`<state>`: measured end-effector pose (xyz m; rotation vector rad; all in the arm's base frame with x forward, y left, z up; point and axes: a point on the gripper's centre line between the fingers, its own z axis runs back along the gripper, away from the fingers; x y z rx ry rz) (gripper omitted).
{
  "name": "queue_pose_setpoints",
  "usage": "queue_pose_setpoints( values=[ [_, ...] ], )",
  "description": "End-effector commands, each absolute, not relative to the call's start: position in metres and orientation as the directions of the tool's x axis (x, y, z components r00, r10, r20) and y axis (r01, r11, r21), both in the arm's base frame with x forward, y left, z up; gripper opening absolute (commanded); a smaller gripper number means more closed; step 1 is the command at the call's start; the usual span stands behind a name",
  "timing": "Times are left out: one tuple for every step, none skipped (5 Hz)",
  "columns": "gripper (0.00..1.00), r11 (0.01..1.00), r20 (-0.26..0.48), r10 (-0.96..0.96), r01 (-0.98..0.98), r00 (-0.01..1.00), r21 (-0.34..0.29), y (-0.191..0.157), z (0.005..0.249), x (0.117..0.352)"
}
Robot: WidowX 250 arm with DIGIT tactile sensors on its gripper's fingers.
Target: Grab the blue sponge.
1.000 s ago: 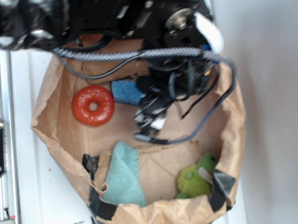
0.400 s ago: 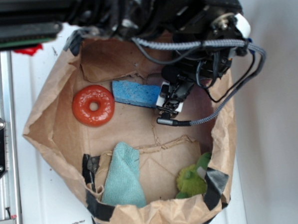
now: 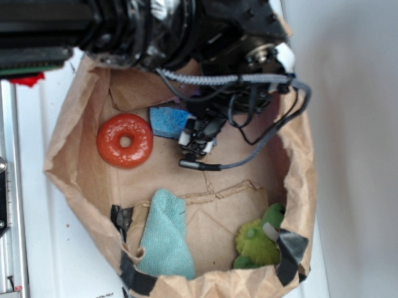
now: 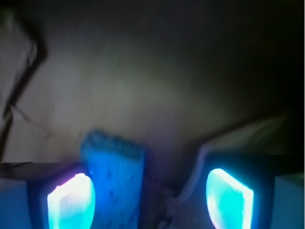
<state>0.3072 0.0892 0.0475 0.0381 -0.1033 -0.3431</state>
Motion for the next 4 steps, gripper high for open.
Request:
queue_pose_setpoints(
  values=[
    [1.0, 0.941, 0.188, -0.332, 0.337, 0.924, 0.005, 0.08, 0.096, 0.292],
    [1.0, 0.942, 0.19, -0.322, 0.334, 0.927, -0.034, 0.072, 0.101, 0.303],
    [1.0, 0.942, 0.179, -0.318, 0.331, 0.931, -0.05, 0.066, 0.099, 0.303],
    [1.0, 0.936, 0.152, -0.338, 0.349, 0.929, -0.052, 0.061, 0.081, 0.311]
  ],
)
